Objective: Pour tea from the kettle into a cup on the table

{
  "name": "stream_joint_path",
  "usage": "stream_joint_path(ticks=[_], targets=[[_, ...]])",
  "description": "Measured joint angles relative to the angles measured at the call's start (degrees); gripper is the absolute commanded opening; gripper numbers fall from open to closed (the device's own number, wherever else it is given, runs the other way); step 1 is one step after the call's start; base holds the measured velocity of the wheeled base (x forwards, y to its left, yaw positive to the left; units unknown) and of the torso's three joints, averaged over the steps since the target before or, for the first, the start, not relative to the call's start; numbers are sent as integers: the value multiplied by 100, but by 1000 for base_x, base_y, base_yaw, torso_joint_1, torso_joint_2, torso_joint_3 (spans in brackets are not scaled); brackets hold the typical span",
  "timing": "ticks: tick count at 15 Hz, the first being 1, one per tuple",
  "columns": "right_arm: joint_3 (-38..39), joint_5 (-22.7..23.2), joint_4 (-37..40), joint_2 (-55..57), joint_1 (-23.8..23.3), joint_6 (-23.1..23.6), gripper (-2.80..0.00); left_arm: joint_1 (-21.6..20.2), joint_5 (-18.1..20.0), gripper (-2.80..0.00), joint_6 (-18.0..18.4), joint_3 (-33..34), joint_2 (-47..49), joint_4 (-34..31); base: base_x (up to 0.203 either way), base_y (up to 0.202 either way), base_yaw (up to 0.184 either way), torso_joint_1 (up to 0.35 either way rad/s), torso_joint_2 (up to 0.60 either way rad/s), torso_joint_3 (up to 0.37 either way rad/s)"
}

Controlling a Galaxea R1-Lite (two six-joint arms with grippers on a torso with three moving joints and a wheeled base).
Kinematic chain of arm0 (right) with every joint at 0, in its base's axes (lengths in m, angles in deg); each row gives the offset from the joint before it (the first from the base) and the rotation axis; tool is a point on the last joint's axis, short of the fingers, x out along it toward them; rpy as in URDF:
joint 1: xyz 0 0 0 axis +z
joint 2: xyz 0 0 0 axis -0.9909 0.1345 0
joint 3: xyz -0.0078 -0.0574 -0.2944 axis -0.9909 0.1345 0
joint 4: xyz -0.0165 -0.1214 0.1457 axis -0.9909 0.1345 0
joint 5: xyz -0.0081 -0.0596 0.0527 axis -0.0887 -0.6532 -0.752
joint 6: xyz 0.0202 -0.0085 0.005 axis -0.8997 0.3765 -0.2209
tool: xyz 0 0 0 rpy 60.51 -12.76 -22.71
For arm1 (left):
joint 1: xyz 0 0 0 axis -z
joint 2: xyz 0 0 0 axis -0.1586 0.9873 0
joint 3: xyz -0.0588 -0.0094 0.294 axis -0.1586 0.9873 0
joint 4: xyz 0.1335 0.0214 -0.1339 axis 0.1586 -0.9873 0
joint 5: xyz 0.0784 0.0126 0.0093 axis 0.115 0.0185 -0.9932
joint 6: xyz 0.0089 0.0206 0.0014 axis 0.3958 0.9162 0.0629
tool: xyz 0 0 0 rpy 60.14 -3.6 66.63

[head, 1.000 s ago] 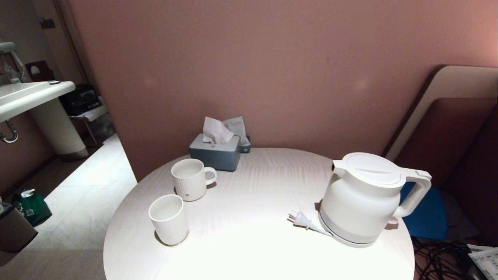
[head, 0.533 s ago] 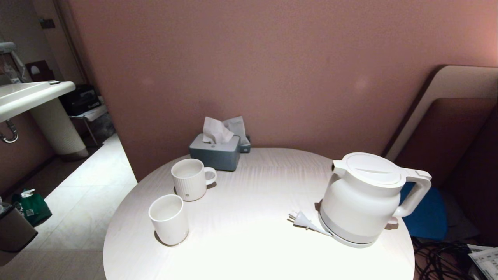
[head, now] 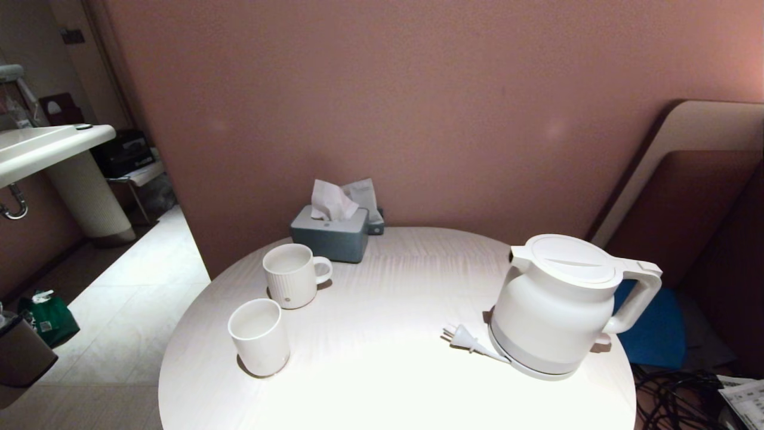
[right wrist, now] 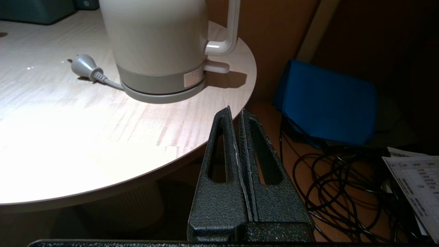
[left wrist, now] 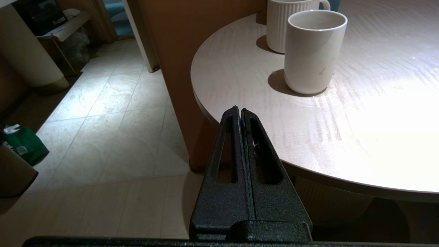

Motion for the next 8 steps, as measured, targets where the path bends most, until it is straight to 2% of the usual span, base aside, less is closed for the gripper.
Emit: stream_joint_path(ticks=[8], targets=[[5,-2,-7,0,0,2,-280,-2,-1,-280,-54,0,-2,0,0,0,0,0,0,0]])
